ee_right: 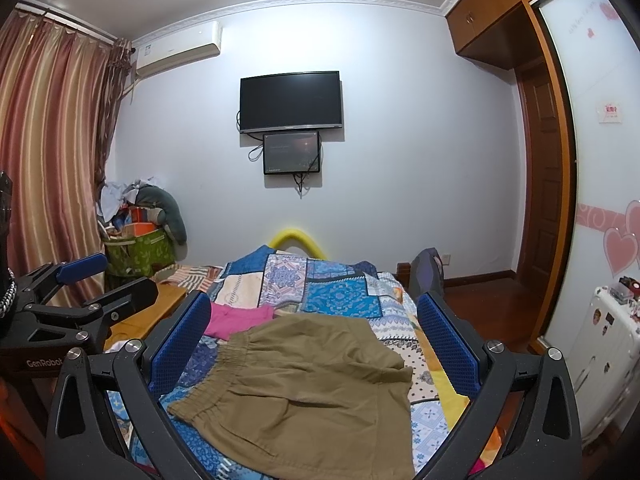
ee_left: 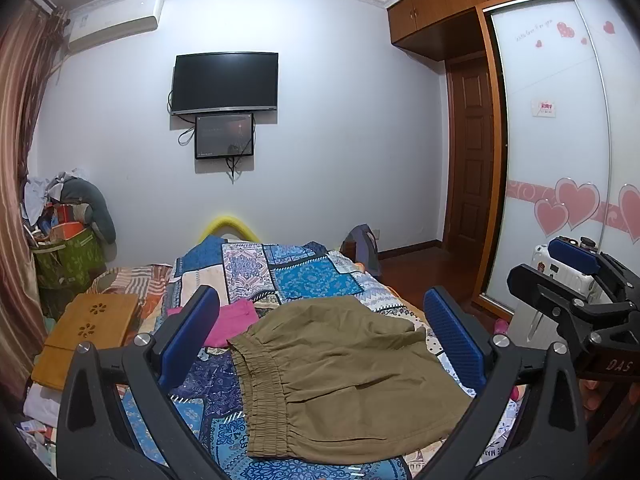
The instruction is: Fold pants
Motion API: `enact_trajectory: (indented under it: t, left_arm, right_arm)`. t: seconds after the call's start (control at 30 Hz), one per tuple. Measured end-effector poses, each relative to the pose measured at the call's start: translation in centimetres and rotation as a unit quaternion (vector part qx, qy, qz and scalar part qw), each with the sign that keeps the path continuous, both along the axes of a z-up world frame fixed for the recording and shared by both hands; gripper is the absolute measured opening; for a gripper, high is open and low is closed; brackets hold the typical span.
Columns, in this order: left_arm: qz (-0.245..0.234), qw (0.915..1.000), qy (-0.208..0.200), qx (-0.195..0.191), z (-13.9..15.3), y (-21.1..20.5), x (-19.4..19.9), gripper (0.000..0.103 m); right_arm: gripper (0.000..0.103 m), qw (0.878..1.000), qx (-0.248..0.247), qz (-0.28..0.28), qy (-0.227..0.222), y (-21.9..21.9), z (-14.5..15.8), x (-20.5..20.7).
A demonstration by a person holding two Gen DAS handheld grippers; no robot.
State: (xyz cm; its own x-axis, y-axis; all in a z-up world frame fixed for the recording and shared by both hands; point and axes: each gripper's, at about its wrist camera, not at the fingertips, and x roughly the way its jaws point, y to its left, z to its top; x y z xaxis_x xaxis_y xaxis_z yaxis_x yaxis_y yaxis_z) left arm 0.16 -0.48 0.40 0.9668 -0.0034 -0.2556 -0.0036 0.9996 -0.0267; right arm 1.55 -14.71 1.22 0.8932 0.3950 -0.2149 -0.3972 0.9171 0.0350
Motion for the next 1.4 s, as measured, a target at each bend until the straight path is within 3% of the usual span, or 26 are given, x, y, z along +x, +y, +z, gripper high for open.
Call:
enact_trajectory:
  t: [0.43,0.67,0.8,0.9,1.03,1.2,1.4]
  left_arm:
    - [0.002,0.9997,0.023,0.012,-1.7,0.8,3.2,0.103]
    - [0.031,0.9971,0.067,0.021,-4.4,2.2,7.9,0.103]
    - [0.028,0.9933,0.111,0.011,-6.8,4.3,11.8,0.103]
    - [0.042,0.9868,0.155,0.016,-9.0,6.9,14.7,0.103]
    - [0.053,0.9747,0.217,-0.008,-12.4,9.4,17.9,0.102]
    - [0.044,0.9537,0.296,-0.027,-16.7,11.1,21.3,0.084]
    - [0.023,0.9296,0.364,-0.053,-21.0,11.6,24.1,0.077]
  right_arm:
    - [0.103,1.0,-0.007,-0.012,0.024,-0.6,-1.3,2.5]
    - [0.103,0.998,-0.022,-0.022,0.062,-1.2,-3.9,5.6]
    - [0.103,0.994,-0.054,-0.031,0.094,-1.4,-6.7,8.4]
    - [0.103,0.988,-0.076,-0.039,0.126,-2.1,-9.1,10.9]
    - [0.103,0.98,-0.098,-0.045,0.167,-3.2,-11.8,13.7]
    - [0.102,0.971,-0.104,-0.043,0.21,-4.6,-14.5,16.9]
    - [0.088,0.958,-0.098,-0.03,0.266,-5.7,-17.3,20.9]
